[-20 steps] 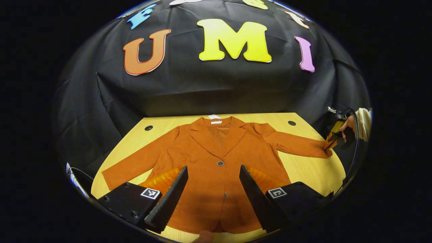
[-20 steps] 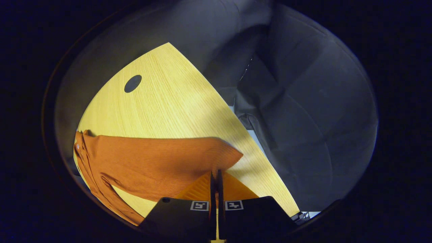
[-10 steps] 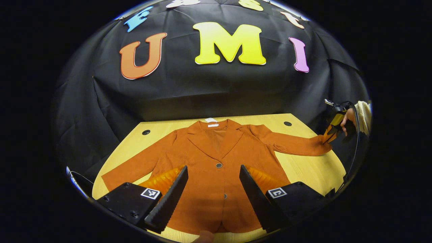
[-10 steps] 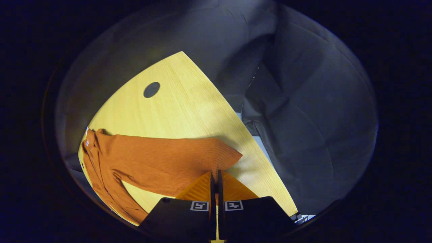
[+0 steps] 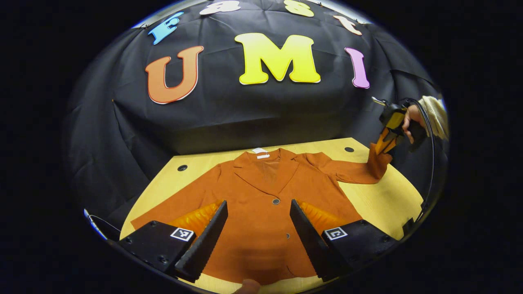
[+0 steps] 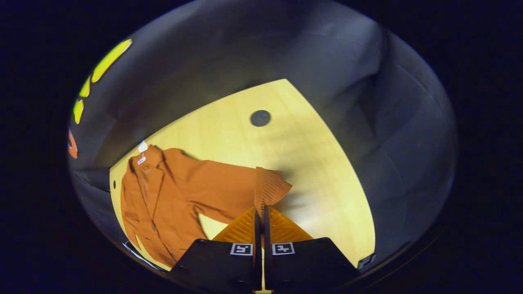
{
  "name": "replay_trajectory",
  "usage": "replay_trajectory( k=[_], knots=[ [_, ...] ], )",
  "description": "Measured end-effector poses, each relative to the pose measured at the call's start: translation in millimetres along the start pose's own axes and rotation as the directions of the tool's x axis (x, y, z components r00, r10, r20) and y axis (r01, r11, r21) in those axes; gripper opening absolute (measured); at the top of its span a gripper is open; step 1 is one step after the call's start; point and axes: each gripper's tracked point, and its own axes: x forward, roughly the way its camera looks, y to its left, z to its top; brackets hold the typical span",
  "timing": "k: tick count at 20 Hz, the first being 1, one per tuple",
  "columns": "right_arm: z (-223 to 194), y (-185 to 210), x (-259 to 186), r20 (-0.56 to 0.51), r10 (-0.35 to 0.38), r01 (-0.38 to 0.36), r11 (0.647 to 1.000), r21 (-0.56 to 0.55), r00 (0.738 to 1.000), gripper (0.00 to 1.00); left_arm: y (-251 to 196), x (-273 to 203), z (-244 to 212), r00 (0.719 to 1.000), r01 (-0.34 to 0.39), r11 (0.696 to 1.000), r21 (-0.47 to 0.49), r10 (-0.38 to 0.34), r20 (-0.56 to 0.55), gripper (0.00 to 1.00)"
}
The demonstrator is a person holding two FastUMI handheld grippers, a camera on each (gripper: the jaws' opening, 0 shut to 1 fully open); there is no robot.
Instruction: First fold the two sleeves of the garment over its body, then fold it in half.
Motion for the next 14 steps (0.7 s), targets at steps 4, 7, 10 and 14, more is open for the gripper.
replay_trajectory(
  k=[4, 7, 10, 14],
  knots=[
    [-8, 93, -13, -0.003, 0.078, -0.078, 0.992, -0.097, 0.997, 0.02, 24, -9, -3, 1.0, -0.006, 1.0, -0.007, 0.007, 0.013, 0.99],
    [-16, 170, -21, -0.011, 0.132, -0.132, 0.973, -0.19, 0.991, 0.02, 49, -18, -5, 0.999, -0.035, 0.999, 0.002, 0.035, 0.032, 0.99],
    [-33, 256, -18, -0.029, 0.185, -0.185, 0.937, -0.297, 0.982, 0.02, 70, -20, -9, 0.998, -0.048, 0.999, -0.003, 0.048, 0.041, 0.99],
    [-63, 343, 3, -0.051, 0.201, -0.203, 0.878, -0.433, 0.978, 0.02, 94, -25, -22, 0.997, -0.071, 0.997, -0.022, 0.071, 0.038, 0.99]
  ],
)
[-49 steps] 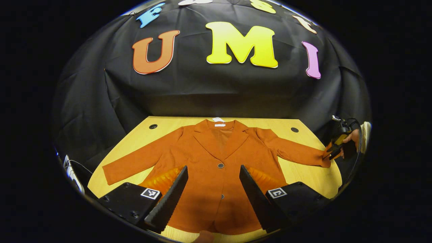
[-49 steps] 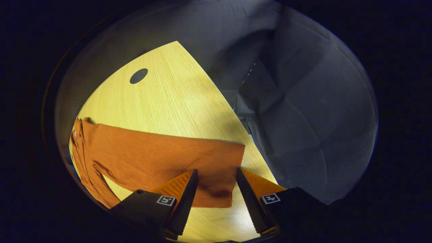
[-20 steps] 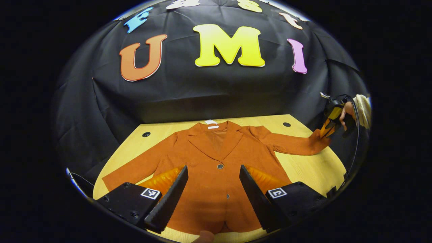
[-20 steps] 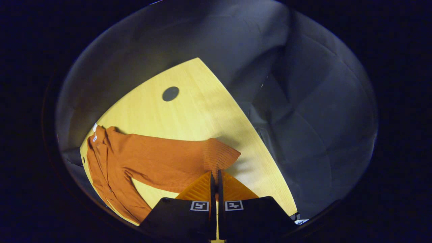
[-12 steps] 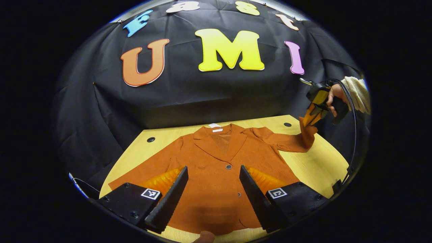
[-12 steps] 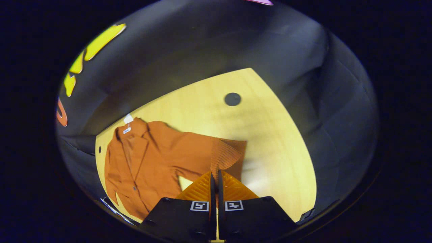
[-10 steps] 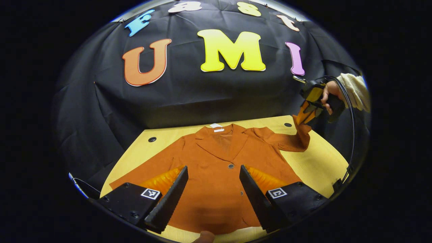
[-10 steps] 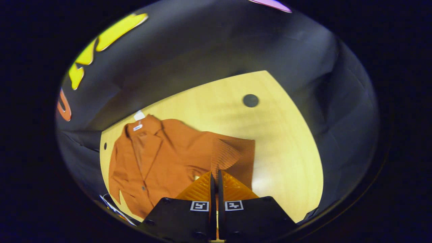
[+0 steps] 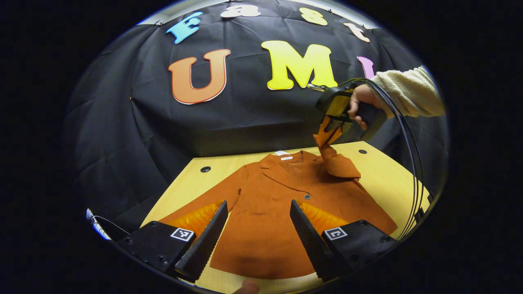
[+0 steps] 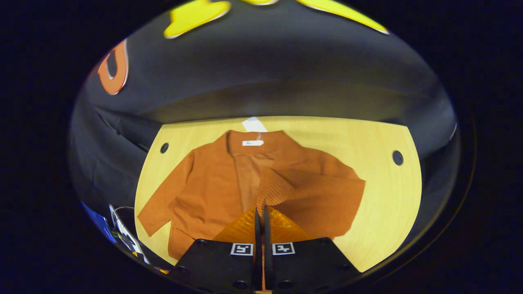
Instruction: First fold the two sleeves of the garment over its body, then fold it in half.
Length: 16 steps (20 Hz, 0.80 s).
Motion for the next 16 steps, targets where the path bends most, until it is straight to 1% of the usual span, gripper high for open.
replay_trajectory(
  k=[1, 3, 7, 8, 9, 10, 13, 16],
  knots=[
    [0, 21, 13, -0.012, 0.01, -0.011, 0.999, -0.033, 1.0, 0.02, 5, 0, -3, 1.0, -0.005, 1.0, -0.011, 0.005, -0.007, 0.99],
    [-2, 59, 38, -0.039, 0.036, -0.038, 0.997, -0.061, 0.999, 0.02, 11, -1, -13, 1.0, -0.002, 0.999, -0.033, 0.001, -0.023, 0.99],
    [-16, 116, 88, -0.089, 0.05, -0.06, 0.992, -0.107, 0.995, 0.02, 30, -6, -31, 0.999, -0.023, 0.999, -0.048, 0.021, -0.042, 0.99],
    [-20, 132, 102, -0.1, 0.064, -0.075, 0.991, -0.11, 0.993, 0.0, 34, -8, -36, 0.998, -0.028, 0.998, -0.054, 0.025, -0.05, 0.99],
    [-22, 146, 110, -0.105, 0.076, -0.088, 0.989, -0.115, 0.992, 0.02, 39, -11, -39, 0.998, -0.036, 0.998, -0.058, 0.033, -0.053, 0.99],
    [-24, 155, 120, -0.112, 0.073, -0.088, 0.988, -0.13, 0.991, 0.03, 45, -11, -42, 0.997, -0.049, 0.997, -0.063, 0.045, -0.055, 0.99],
    [-35, 164, 148, -0.132, 0.022, -0.047, 0.981, -0.188, 0.991, 0.02, 59, -13, -52, 0.995, -0.077, 0.993, -0.087, 0.071, -0.07, 0.99],
    [-35, 163, 159, -0.125, -0.015, -0.008, 0.984, -0.18, 0.992, 0.02, 69, -18, -67, 0.991, -0.103, 0.988, -0.115, 0.092, -0.097, 0.99]
  ],
)
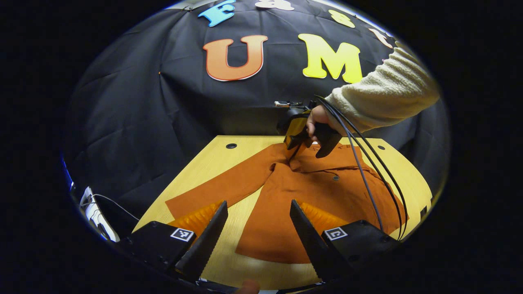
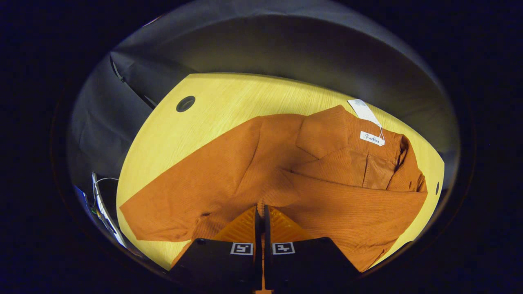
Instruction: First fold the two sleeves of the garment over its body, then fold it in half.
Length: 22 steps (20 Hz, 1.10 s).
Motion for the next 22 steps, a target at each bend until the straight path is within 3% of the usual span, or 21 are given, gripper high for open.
replay_trajectory(
  k=[1, 5, 8, 10, 11, 13, 14, 15, 17, 22],
  knots=[
    [1, 0, 1, 0.003, -0.001, 0.001, 1.0, 0.017, 1.0, 0.0, 4, 0, -3, 1.0, -0.008, 1.0, -0.01, 0.007, -0.007, 0.99],
    [4, 3, -7, 0.012, 0.011, -0.012, 1.0, 0.027, 1.0, 0.12, 14, 0, -8, 1.0, -0.023, 1.0, -0.009, 0.023, -0.018, 0.99],
    [16, 13, -29, 0.062, 0.064, -0.065, 0.998, 0.014, 0.996, 0.17, 28, 2, -13, 0.998, -0.053, 0.999, 0.002, 0.053, -0.033, 0.99],
    [18, 12, -47, 0.088, 0.074, -0.072, 0.997, -0.03, 0.993, 0.38, 42, 7, -16, 0.995, -0.094, 0.995, 0.016, 0.094, -0.041, 1.0],
    [16, 10, -57, 0.099, 0.076, -0.071, 0.996, -0.052, 0.992, 0.58, 55, 7, -16, 0.991, -0.128, 0.991, 0.027, 0.129, -0.037, 1.0],
    [14, 3, -81, 0.131, 0.07, -0.062, 0.996, -0.069, 0.989, 0.87, 74, 10, -22, 0.983, -0.173, 0.985, 0.016, 0.174, -0.057, 1.0],
    [10, 1, -93, 0.144, 0.087, -0.078, 0.995, -0.068, 0.986, 0.84, 84, 12, -25, 0.979, -0.194, 0.981, 0.0, 0.193, -0.071, 0.99],
    [5, -2, -106, 0.152, 0.1, -0.09, 0.993, -0.071, 0.983, 0.93, 94, 15, -27, 0.974, -0.213, 0.977, -0.019, 0.21, -0.083, 0.99],
    [-5, -18, -134, 0.185, 0.107, -0.096, 0.993, -0.069, 0.977, 0.99, 110, 23, -31, 0.96, -0.262, 0.963, -0.064, 0.253, -0.117, 0.99],
    [-44, -68, -195, 0.28, 0.127, -0.113, 0.991, -0.066, 0.951, 0.96, 153, 49, -53, 0.908, -0.387, 0.907, -0.166, 0.344, -0.239, 0.99]
  ],
)
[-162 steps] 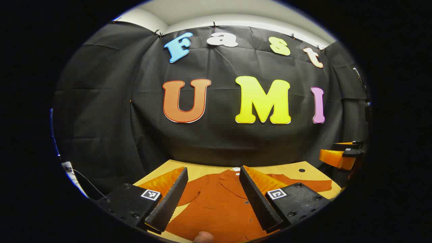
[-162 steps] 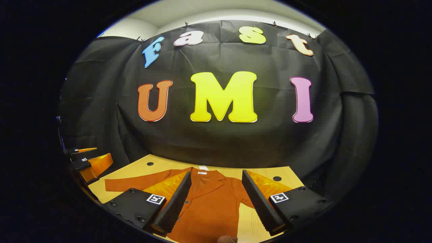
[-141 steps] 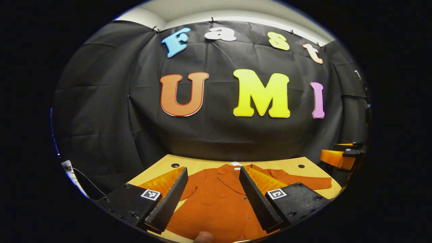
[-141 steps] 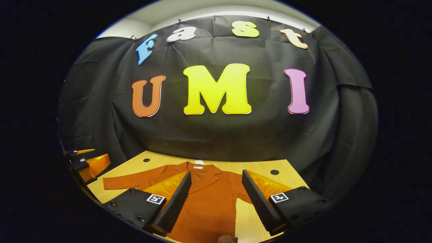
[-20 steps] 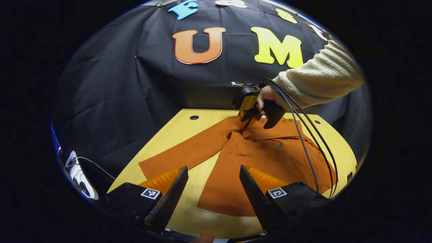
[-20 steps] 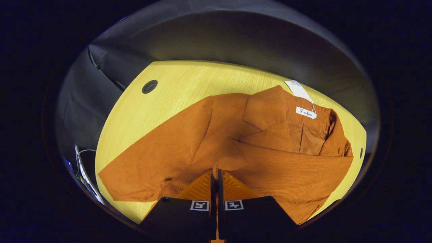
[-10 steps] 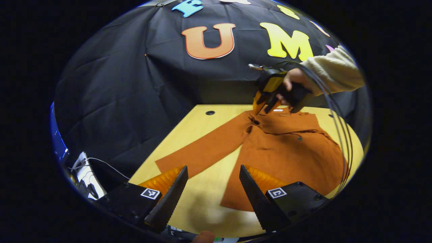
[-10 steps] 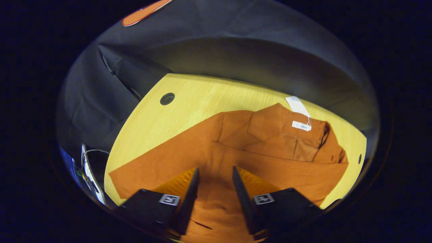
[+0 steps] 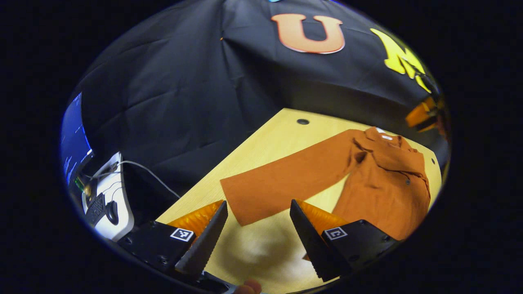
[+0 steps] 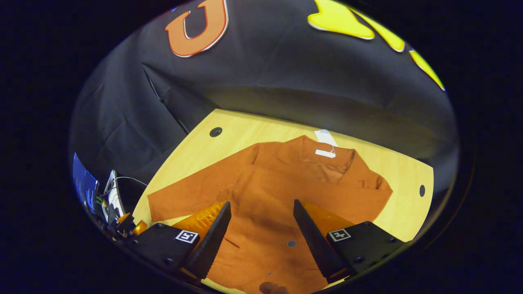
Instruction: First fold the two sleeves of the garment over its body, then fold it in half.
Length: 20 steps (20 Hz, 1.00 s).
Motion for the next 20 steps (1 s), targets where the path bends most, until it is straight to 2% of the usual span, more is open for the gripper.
replay_trajectory(
  k=[3, 6, 9, 11, 14, 17, 20],
  knots=[
    [-40, -42, -49, 0.011, -0.078, 0.077, 0.996, 0.042, 0.997, 0.99, 11, 32, -3, 0.996, -0.054, 0.995, -0.083, 0.048, -0.069, 1.0],
    [-84, -55, -98, 0.026, -0.067, 0.062, 0.985, 0.162, 0.997, 0.99, 27, 59, -8, 0.984, -0.122, 0.98, -0.155, 0.099, -0.147, 1.0],
    [-119, -81, -141, 0.065, -0.117, 0.099, 0.968, 0.231, 0.991, 0.96, 35, 78, -17, 0.964, -0.171, 0.951, -0.259, 0.106, -0.245, 1.0],
    [-143, -90, -161, 0.062, -0.143, 0.124, 0.963, 0.239, 0.988, 0.95, 45, 84, -20, 0.945, -0.213, 0.928, -0.305, 0.117, -0.304, 1.0],
    [-164, -101, -177, 0.061, -0.177, 0.159, 0.961, 0.228, 0.982, 0.98, 48, 94, -13, 0.93, -0.221, 0.918, -0.329, 0.097, -0.355, 0.99],
    [-174, -93, -182, 0.054, -0.154, 0.137, 0.962, 0.237, 0.987, 0.99, 47, 102, -15, 0.91, -0.198, 0.921, -0.335, 0.046, -0.412, 0.99],
    [-177, -87, -182, 0.059, -0.141, 0.122, 0.96, 0.25, 0.988, 0.99, 49, 104, -18, 0.878, -0.212, 0.929, -0.304, 0.044, -0.477, 0.98]
  ],
)
